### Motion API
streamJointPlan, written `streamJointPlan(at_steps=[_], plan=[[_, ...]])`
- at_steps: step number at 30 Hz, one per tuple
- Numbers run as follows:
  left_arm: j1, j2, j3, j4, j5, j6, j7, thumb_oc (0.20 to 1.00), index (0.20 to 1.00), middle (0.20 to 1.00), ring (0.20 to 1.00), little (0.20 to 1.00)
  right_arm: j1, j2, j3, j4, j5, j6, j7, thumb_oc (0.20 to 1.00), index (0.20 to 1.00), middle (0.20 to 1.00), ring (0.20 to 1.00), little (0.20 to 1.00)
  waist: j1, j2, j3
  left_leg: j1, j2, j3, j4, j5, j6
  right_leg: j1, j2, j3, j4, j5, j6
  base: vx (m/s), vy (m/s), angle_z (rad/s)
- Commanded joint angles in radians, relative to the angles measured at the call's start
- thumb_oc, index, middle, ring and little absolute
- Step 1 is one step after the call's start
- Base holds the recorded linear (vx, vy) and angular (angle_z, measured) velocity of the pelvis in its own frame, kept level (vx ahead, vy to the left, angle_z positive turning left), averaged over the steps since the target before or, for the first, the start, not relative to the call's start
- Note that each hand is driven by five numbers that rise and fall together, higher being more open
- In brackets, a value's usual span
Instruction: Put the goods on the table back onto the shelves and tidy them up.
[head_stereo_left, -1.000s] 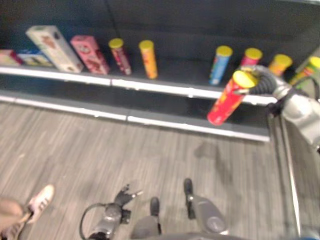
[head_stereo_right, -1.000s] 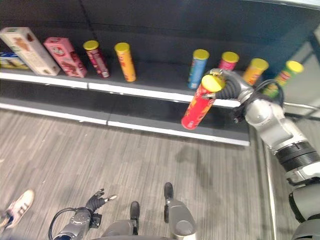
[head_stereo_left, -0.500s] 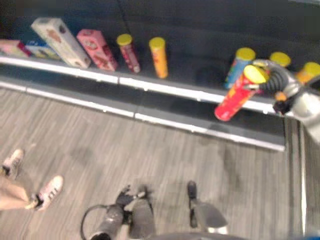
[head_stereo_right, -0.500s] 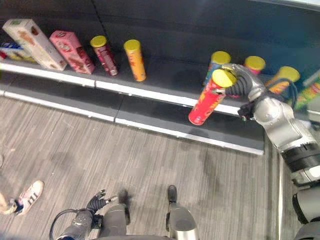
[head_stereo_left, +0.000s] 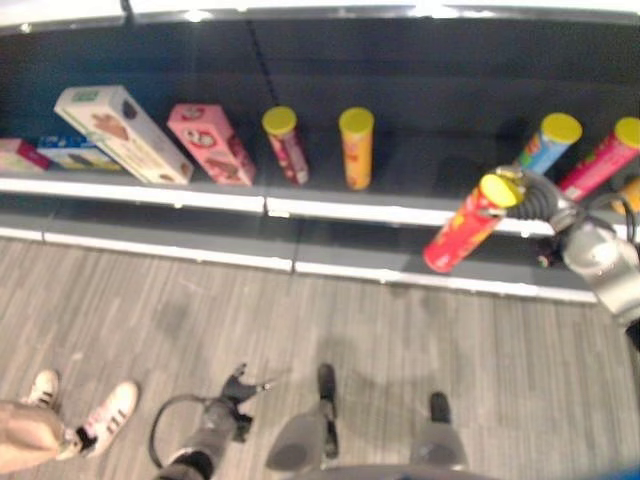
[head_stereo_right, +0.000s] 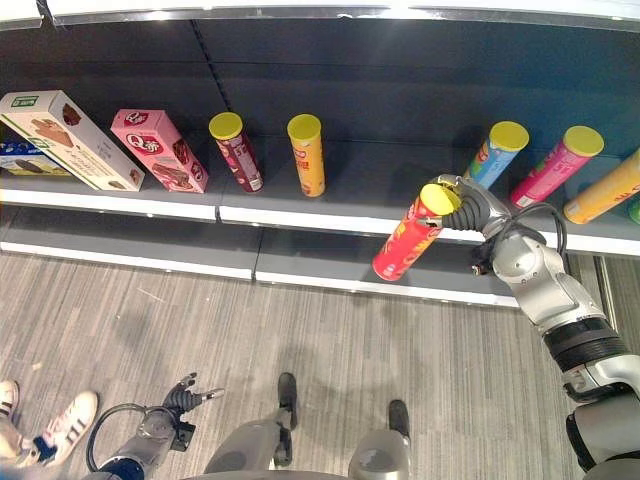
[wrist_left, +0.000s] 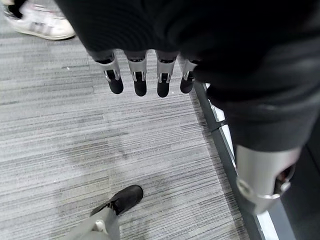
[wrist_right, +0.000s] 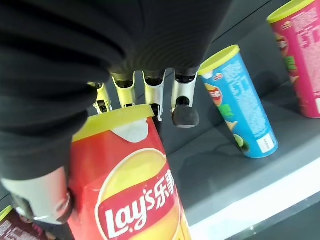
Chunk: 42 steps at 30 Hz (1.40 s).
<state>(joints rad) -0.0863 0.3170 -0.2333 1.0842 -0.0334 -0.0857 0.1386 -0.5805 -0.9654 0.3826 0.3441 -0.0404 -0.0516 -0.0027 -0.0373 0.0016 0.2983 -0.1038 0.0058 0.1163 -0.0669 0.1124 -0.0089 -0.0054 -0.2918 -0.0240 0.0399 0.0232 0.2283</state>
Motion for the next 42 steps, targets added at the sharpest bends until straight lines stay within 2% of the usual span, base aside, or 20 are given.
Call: streamJointPlan(at_steps=[1, 2, 3, 9, 10, 11, 15, 22, 30, 42], plan=[[0.025, 0.018, 0.022, 0.033, 0.02, 0.006, 0.032, 1.0, 1.0, 1.0, 1.0, 1.0, -0.125, 0.008, -0.03, -0.001, 0.012, -0.026, -0.07, 0.2, 0.2, 0.2, 0.2, 0.2, -0.029, -0.05, -0.039, -0.076, 0.102, -0.016, 0.225, -0.211, -0.095, -0.157, 0.013, 0.008, 0.054, 0.007, 0.01, 0.02, 0.023, -0.33], [0.018, 0.062, 0.027, 0.044, 0.04, 0.024, -0.003, 1.0, 1.0, 1.0, 1.0, 1.0, -0.114, 0.019, -0.028, 0.031, 0.033, -0.049, -0.086, 0.2, 0.2, 0.2, 0.2, 0.2, -0.043, -0.041, -0.026, -0.061, 0.1, -0.016, 0.218, -0.219, -0.094, -0.186, 0.053, 0.013, 0.044, -0.022, 0.009, 0.06, 0.036, -0.57], [0.027, 0.02, 0.001, 0.02, 0.01, 0.005, 0.028, 1.0, 1.0, 1.0, 1.0, 1.0, -0.148, -0.008, -0.035, -0.008, 0.017, -0.036, -0.096, 0.2, 0.2, 0.2, 0.2, 0.2, -0.048, -0.049, -0.008, -0.059, 0.08, -0.038, 0.24, -0.227, -0.095, -0.168, 0.071, 0.052, 0.037, -0.048, 0.005, 0.09, -0.016, -0.32], [0.035, -0.056, -0.001, 0.04, 0.004, 0.013, 0.08, 1.0, 1.0, 1.0, 1.0, 1.0, -0.233, 0.018, -0.054, -0.014, 0.011, -0.037, -0.191, 0.2, 0.2, 0.2, 0.2, 0.2, -0.046, -0.061, 0.002, -0.067, 0.099, -0.044, 0.251, -0.218, -0.11, -0.154, 0.069, 0.031, 0.028, -0.036, -0.005, 0.03, -0.05, 0.18], [-0.032, 0.123, 0.095, 0.041, -0.081, 0.011, -0.018, 1.0, 1.0, 1.0, 1.0, 1.0, -0.248, 0.043, -0.031, -0.04, 0.011, -0.052, -0.175, 0.2, 0.2, 0.2, 0.2, 0.2, -0.045, -0.045, 0.002, -0.062, 0.1, -0.042, 0.244, -0.212, -0.113, -0.158, 0.068, 0.041, 0.033, -0.035, -0.002, 0.02, 0.079, 0.0], [-0.001, 0.133, 0.088, 0.021, -0.055, -0.012, -0.019, 1.0, 1.0, 1.0, 1.0, 1.0, -0.26, 0.086, -0.047, -0.091, -0.001, -0.041, -0.177, 0.2, 0.2, 0.2, 0.2, 0.2, -0.045, -0.02, 0.005, -0.064, 0.101, -0.039, 0.244, -0.212, -0.113, -0.168, 0.067, 0.048, 0.055, -0.041, -0.001, 0.02, 0.08, -0.02], [0.017, 0.106, 0.109, -0.018, -0.107, -0.034, -0.019, 1.0, 1.0, 1.0, 1.0, 1.0, -0.287, 0.068, -0.062, -0.068, -0.083, -0.035, -0.228, 0.2, 0.2, 0.2, 0.2, 0.2, -0.032, -0.006, 0.023, -0.081, 0.101, -0.051, 0.249, -0.208, -0.119, -0.182, 0.06, 0.038, 0.087, -0.059, -0.004, -0.03, -0.015, 0.07], [0.023, 0.068, 0.093, 0.004, -0.118, -0.033, 0.001, 1.0, 1.0, 1.0, 1.0, 1.0, -0.381, 0.112, -0.003, 0.012, -0.105, -0.019, -0.258, 0.2, 0.2, 0.2, 0.2, 0.2, -0.02, 0.002, 0.035, -0.092, 0.103, -0.056, 0.241, -0.197, -0.122, -0.186, 0.051, 0.029, 0.106, -0.076, -0.01, -0.01, -0.032, 0.17], [0.009, 0.064, 0.081, 0.002, -0.144, -0.039, 0.01, 1.0, 1.0, 1.0, 1.0, 1.0, -0.482, 0.125, 0.051, 0.095, -0.159, -0.001, -0.294, 0.2, 0.2, 0.2, 0.2, 0.2, -0.009, 0.027, 0.067, -0.112, 0.099, -0.062, 0.236, -0.19, -0.124, -0.219, 0.041, 0.034, 0.136, -0.086, -0.011, -0.02, -0.007, 0.06], [0.014, 0.063, 0.059, -0.012, -0.202, -0.06, 0.021, 1.0, 1.0, 1.0, 1.0, 1.0, -0.667, 0.104, 0.146, 0.294, -0.2, 0.032, -0.354, 0.2, 0.2, 0.2, 0.2, 0.2, 0.004, 0.085, 0.114, -0.156, 0.094, -0.072, 0.238, -0.175, -0.128, -0.291, 0.03, 0.044, 0.203, -0.107, -0.014, -0.01, -0.014, 0.06]])
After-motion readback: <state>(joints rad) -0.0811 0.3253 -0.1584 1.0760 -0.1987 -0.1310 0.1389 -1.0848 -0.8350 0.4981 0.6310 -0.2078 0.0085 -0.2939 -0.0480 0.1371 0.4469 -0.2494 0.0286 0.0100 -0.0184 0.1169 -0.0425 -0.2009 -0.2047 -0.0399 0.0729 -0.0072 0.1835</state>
